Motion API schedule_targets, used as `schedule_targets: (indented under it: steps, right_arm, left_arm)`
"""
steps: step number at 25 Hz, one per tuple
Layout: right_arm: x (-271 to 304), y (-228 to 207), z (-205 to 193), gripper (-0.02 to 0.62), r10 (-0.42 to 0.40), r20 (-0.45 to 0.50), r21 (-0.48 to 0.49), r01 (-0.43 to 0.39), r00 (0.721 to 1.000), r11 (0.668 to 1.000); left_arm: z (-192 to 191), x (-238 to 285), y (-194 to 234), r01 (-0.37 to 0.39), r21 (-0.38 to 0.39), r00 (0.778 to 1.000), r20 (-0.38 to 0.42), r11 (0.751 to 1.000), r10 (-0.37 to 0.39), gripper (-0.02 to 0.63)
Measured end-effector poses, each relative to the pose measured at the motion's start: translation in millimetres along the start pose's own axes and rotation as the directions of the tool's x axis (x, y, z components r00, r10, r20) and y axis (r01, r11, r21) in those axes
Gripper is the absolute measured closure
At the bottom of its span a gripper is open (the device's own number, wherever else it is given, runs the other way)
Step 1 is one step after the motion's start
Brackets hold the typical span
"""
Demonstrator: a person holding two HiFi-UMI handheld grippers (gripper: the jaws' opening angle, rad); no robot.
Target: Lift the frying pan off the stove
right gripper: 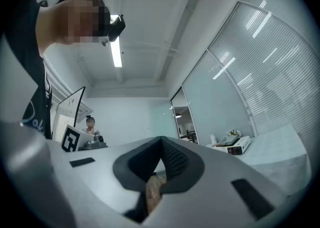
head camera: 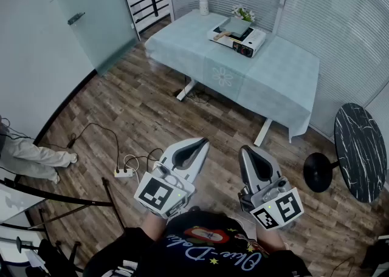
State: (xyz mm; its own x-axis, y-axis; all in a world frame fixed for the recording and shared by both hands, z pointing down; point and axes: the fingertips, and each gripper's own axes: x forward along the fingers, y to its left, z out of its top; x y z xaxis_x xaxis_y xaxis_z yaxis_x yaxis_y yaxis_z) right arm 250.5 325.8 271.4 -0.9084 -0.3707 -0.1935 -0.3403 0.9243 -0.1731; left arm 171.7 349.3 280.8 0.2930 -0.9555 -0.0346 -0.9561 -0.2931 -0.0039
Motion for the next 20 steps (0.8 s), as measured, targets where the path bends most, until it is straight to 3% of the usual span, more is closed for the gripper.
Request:
schedule_targets:
  steps: [6, 15, 20]
  right_arm:
    - [-1.8, -1.4, 3.3, 0.595, 0.01, 0.011, -0.009, -0.01, 1.0, 1.0]
    - [-14.6, 3.4, 4.3, 0.595, 0.03, 0.022, 0.033, -0.03, 0.999, 0.999]
    - [-25.4, -4.0, 2.1, 0.595, 0.027, 0.031, 0.065, -0.029, 0.999, 0.997]
  left_arm:
    - [2.4, 3.8, -6.4, 0.008, 0.028, 1.0, 0.0, 1.0, -0.008, 0.601]
    - [2.3, -6.2, -14.4, -0.014, -0.03, 1.0, 0.01, 0.999, 0.014, 0.601]
    - [-6.4, -2.3, -20.7, -0.037, -0.018, 0.999, -0.028, 0.999, 0.036, 0.601]
